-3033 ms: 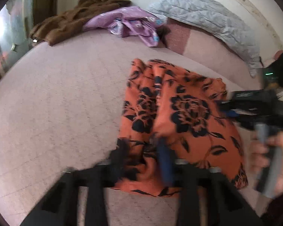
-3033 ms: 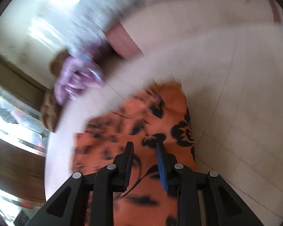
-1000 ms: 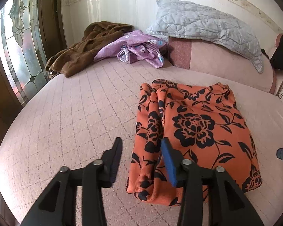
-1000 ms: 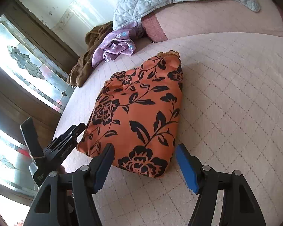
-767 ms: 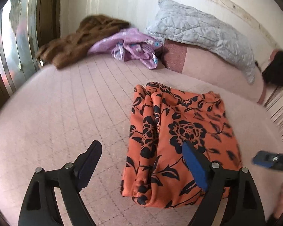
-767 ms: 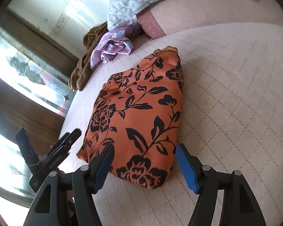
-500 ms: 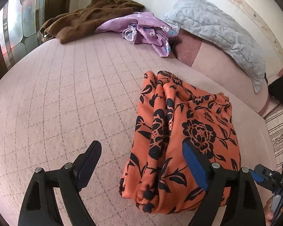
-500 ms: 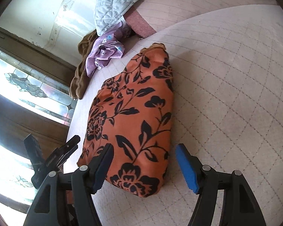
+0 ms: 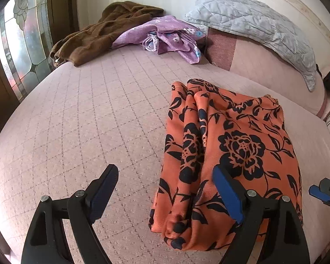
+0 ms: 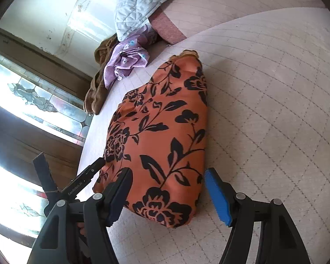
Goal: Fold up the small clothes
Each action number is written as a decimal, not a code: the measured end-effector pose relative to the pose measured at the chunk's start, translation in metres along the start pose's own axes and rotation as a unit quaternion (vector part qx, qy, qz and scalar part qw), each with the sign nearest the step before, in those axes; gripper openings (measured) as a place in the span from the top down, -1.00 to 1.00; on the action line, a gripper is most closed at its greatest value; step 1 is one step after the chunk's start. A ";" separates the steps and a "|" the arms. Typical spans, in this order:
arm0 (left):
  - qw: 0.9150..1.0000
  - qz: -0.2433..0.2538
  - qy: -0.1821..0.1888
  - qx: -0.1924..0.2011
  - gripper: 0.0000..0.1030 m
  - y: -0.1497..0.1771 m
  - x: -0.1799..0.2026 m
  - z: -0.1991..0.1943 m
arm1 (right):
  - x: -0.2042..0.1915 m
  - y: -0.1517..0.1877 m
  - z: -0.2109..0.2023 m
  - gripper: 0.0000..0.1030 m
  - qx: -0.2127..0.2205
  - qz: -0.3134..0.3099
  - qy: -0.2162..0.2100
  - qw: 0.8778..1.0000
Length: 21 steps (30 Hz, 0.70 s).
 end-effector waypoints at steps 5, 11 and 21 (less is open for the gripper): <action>1.000 -0.006 0.000 0.002 -0.70 -0.002 -0.002 -0.001 | -0.005 -0.002 0.001 -0.38 0.000 -0.006 0.002 1.000; 1.000 -0.007 0.000 0.006 -0.70 -0.003 -0.003 -0.001 | -0.006 -0.003 0.003 -0.38 -0.001 -0.006 0.002 1.000; 0.998 -0.040 0.054 0.002 -0.70 -0.008 -0.004 -0.005 | -0.004 -0.003 0.010 -0.38 -0.006 -0.003 -0.002 1.000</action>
Point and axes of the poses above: each gripper's, at about its wrist camera, not at the fingertips, and z roughly the way its jaws point, x to its right, y to its underside, the point moved 1 cm from there along z, roughly the way its jaws point, and after that the axes turned 14 degrees about x, right-handed, at the moved point
